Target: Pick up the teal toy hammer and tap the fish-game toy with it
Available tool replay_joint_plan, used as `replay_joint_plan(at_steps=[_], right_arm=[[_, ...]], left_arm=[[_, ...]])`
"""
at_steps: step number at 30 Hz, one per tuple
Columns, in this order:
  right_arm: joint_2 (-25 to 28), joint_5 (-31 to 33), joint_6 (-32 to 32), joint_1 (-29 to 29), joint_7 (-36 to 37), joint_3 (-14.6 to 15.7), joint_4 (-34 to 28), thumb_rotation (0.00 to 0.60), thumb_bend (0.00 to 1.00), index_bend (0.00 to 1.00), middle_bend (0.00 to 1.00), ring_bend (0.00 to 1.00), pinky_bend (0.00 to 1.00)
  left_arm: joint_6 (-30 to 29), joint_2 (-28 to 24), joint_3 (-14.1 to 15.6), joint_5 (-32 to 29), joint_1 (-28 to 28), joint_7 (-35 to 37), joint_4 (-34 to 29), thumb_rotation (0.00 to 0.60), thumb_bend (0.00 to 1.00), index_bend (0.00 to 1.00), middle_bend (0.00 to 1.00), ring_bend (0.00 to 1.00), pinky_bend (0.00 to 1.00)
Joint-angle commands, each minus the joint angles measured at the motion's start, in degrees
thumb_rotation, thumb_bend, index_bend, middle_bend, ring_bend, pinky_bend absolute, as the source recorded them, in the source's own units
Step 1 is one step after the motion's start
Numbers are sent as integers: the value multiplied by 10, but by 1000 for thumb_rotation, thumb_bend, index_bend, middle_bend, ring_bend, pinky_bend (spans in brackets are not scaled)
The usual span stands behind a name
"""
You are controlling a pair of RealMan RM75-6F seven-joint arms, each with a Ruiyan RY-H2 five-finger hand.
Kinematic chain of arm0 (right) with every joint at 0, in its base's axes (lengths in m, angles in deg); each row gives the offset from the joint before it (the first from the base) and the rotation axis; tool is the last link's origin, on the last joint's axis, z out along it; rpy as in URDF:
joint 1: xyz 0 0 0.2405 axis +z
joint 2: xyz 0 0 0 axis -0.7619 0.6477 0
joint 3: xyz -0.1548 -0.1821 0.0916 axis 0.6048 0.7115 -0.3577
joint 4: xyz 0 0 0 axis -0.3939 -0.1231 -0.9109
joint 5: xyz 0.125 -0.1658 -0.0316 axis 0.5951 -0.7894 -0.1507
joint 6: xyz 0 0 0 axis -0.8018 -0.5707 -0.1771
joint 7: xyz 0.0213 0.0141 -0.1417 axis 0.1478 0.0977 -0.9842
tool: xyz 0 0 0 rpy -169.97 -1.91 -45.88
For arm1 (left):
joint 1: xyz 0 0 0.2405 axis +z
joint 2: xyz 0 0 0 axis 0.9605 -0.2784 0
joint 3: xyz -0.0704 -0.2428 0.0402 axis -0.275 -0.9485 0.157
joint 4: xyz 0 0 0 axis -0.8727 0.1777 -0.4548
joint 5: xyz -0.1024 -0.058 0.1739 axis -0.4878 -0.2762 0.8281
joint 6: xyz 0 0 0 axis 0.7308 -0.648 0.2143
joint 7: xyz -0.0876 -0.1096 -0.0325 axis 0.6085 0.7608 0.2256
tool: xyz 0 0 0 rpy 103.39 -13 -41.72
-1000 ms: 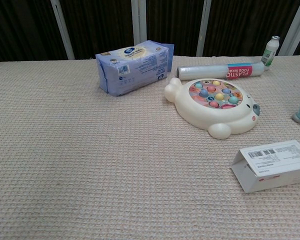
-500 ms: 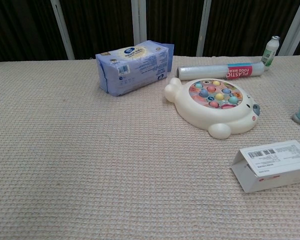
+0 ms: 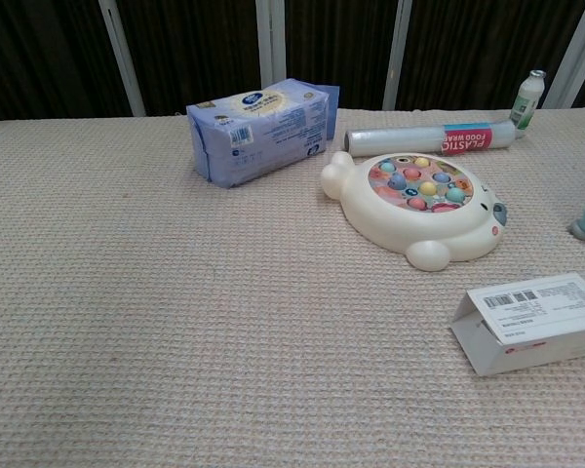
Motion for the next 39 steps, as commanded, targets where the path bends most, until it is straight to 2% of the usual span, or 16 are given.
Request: replay_joint_plan(at_steps=[1, 14, 18, 25, 27, 31, 39], right_arm=[[-1, -2, 2, -1, 3, 0, 2, 600, 643, 583, 514, 303, 187], [9, -30, 41, -8, 30, -2, -13, 600, 687, 730, 628, 416, 254], [29, -49, 68, -11, 33, -2, -44, 600, 704, 779, 667, 455, 307], [91, -80, 86, 6, -1, -5, -146, 600, 742, 842, 719, 507, 394], [111, -84, 81, 16, -14, -9, -179, 600, 757, 855, 728, 517, 417], [166, -66, 25, 50, -43, -17, -260, 600, 780, 878, 746, 535, 465], [193, -9, -36, 111, -130, -30, -322, 600, 784, 902, 766, 558, 517]], left_arm=[[0, 0, 0, 0, 0, 0, 0, 600, 103, 148, 102, 0, 0], [2, 1, 0, 0, -2, -2, -1, 600, 103, 144, 102, 0, 0], [4, 1, -1, 0, -4, -4, -1, 600, 102, 144, 102, 0, 0], [7, -1, -3, 8, -11, -12, -5, 600, 102, 144, 102, 0, 0], [7, -2, -4, 11, -14, -14, -7, 600, 102, 144, 102, 0, 0], [9, -4, -5, 16, -17, -16, -9, 600, 102, 143, 102, 0, 0], [13, -5, -6, 14, -22, -12, -7, 600, 103, 143, 102, 0, 0]])
